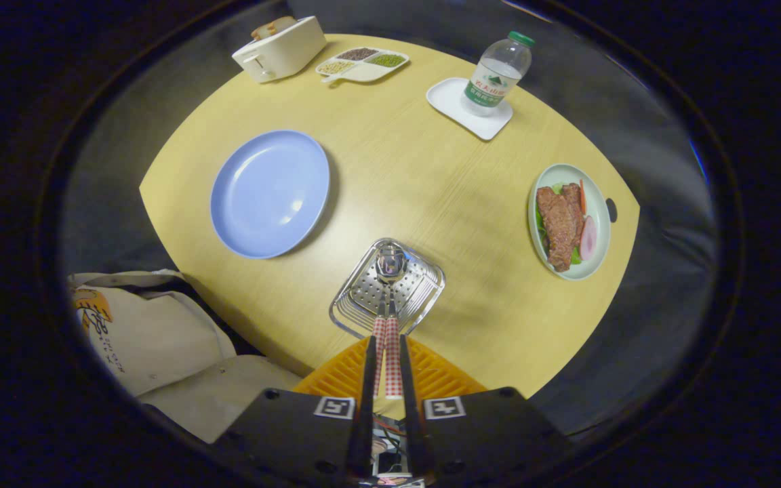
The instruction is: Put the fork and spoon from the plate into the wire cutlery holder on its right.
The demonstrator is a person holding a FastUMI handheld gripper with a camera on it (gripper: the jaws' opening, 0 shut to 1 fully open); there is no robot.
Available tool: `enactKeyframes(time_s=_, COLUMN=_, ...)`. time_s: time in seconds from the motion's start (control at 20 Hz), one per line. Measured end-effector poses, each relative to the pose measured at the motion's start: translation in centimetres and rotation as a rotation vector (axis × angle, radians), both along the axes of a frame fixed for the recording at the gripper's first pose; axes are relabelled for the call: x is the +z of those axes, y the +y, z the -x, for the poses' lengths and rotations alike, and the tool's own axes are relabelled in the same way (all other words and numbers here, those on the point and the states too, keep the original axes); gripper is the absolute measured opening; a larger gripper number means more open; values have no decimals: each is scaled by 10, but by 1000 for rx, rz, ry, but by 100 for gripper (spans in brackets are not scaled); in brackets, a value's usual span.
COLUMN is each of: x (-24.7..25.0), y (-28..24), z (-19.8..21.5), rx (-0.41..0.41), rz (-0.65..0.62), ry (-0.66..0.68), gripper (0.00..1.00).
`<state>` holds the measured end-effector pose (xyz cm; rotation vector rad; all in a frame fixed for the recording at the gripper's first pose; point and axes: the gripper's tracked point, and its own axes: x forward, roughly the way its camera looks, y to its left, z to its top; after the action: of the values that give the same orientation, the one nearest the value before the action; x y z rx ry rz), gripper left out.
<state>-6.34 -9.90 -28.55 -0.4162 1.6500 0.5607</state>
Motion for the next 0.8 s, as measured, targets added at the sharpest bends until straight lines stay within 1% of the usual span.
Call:
enactKeyframes(time_s=0.1, x=11, y=6, z=-5, rx=-45, rz=-32, ry=-50, gripper=72)
enactKeyframes(time_s=0.2, x=28, y=15, z=-12, rx=-108, rz=-67, ry=-139, gripper=93)
enactKeyframes(time_s=0.25, x=26, y=19, z=-19, rx=-149, rz=-78, ry=-191, gripper=100)
enactKeyframes(time_s=0.35, x=39, y=32, z=-28, rx=-268, rz=-126, ry=-298, gripper=100)
enactKeyframes(time_s=0.4, x=47, y=42, z=-34, rx=-340, rz=-170, ry=-358, gripper=100)
enactKeyframes(time_s=0.5, x=67, y=63, z=-45, rx=-455, rz=-276, ry=-486, gripper=100)
enactKeyframes(time_s=0.55, x=77, y=69, z=-45, rx=-498, rz=-322, ry=-544, gripper=100)
enactKeyframes(time_s=0.65, x=94, y=80, z=-39, rx=-555, rz=-387, ry=-636, gripper=100)
enactKeyframes(time_s=0.8, x=113, y=82, z=-32, rx=-626, rz=-408, ry=-789, gripper=100)
